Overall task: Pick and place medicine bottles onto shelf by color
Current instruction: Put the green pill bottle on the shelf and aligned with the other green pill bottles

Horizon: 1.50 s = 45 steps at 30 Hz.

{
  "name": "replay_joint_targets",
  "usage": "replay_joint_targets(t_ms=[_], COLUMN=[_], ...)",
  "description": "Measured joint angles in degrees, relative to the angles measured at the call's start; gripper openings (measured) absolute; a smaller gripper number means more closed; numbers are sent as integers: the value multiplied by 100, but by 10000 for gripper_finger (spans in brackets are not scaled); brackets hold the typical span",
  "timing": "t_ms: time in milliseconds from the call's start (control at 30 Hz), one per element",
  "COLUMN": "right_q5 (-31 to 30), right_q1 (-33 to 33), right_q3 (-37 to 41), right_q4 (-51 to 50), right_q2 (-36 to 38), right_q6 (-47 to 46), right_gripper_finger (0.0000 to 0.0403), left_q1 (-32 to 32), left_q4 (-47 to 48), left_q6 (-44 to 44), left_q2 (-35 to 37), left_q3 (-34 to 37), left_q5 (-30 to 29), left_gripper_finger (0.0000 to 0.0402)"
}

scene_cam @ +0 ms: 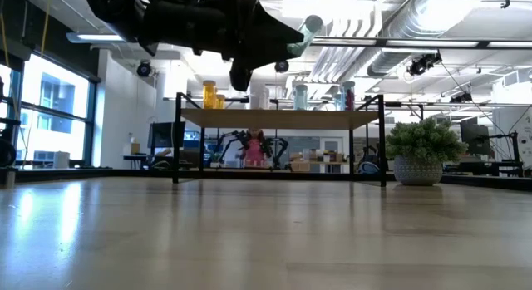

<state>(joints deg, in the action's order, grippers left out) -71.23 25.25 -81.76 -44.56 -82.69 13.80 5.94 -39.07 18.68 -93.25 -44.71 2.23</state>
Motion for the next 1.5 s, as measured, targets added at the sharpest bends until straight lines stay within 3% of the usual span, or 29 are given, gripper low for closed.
replay_joint_targets(t_ms=[133, 333, 767, 1133, 1500], right_q5=[1282, 3006, 5751, 6738, 6702], right_q1=[-153, -423, -1090, -1285, -1289], right_q3=[0, 0, 9, 9, 13], right_q4=[-438, -532, 145, 493, 544], right_q2=[514, 793, 511, 196, 50], right_q6=[-1169, -1918, -1537, -1377, -1383], right_gripper_finger=[181, 181, 181, 181, 181], left_q1=[6, -1, -353, -494, -608], left_q4=[-22, -70, -120, -226, -459], left_q6=[-120, -175, -1223, -1443, -1443], left_q2=[0, 0, 0, 0, -2], left_q3=[0, 0, 2, -37, -39], left_q5=[-15, -10, -8, -34, -34], left_gripper_finger=[87, 87, 87, 88, 88])
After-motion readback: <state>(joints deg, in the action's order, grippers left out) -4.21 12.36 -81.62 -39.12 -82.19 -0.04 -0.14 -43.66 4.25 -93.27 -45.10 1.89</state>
